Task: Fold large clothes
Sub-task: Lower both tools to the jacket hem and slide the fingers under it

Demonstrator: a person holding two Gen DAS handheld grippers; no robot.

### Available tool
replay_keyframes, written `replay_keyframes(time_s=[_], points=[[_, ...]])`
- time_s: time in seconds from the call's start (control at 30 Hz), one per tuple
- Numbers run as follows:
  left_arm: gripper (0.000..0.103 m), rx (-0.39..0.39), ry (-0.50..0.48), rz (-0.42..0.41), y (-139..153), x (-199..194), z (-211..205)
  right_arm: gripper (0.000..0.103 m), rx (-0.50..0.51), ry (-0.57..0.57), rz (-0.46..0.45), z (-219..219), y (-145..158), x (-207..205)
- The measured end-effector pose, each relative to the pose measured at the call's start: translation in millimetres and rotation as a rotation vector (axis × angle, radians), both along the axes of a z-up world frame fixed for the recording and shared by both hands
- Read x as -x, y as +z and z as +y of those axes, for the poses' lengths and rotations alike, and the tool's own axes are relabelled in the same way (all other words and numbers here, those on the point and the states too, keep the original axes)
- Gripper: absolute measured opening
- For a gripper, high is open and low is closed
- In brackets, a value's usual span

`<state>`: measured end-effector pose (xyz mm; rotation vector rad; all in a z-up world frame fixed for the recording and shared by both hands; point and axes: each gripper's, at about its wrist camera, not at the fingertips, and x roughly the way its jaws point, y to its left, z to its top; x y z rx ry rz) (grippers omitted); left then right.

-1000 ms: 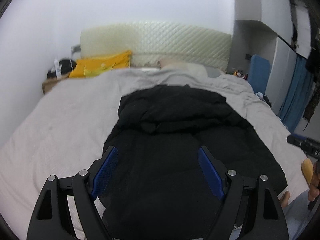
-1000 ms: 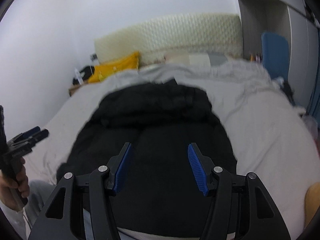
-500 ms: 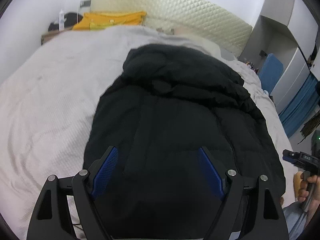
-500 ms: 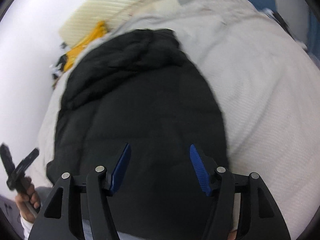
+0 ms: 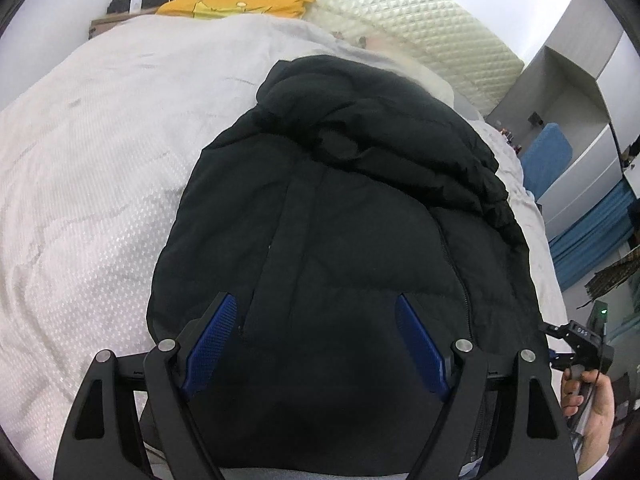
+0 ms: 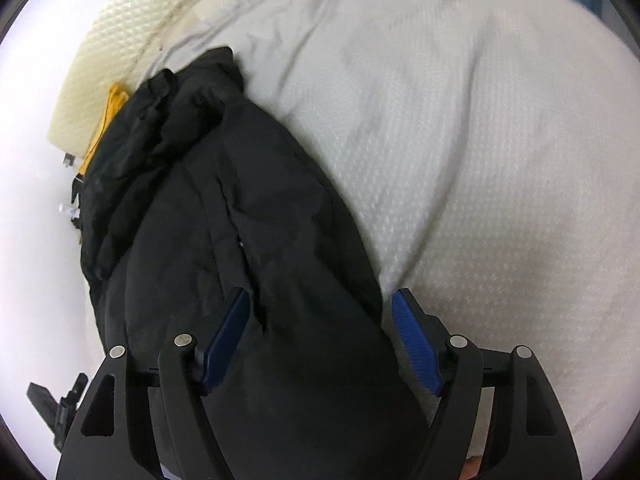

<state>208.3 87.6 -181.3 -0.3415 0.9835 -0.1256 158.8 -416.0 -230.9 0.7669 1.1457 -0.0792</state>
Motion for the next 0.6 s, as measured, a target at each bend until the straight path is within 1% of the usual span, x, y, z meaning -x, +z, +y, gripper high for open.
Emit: replay_keyframes(time_s=[0.07,0.17,0.3,0.43,0.47,0.53,0.6], points=[[0.082,0.016,-0.008,0.020,-0.4,-1.9,2.0,0.073,-0.066,0.009,0.029,-0.1,-10.1,-1.5],[0.082,0.045,-0.005,0.059,0.0,-2.1,9.5,0.076,-0.108,0.012,0.042,-0.4,-14.7,-1.2],[0.082,0.097,-0.014,0.136,5.6,-4.9,29.9,0.079,-0.171,0.021,0.002,1.8,-11.6,1.4],[0.082,0.029,0.011,0.185,9.2,-6.5,59.9,0.080,-0.212,0.026,-0.039,4.6,-6.1,2.2],[0.082,0.020,0.033,0.197,8.2,-5.6,71.0,0.081,-0.219,0.028,-0.045,6.6,-4.5,1.2],[0.082,0.034,0.065,0.213,2.9,-6.0,90.2,0.081,-0.231,0.035,-0.059,9.4,-2.6,0.6],[0.082,0.065,0.092,0.254,-10.4,-9.5,110.1,0.081,-0.237,0.042,-0.070,12.3,-0.5,-0.2]])
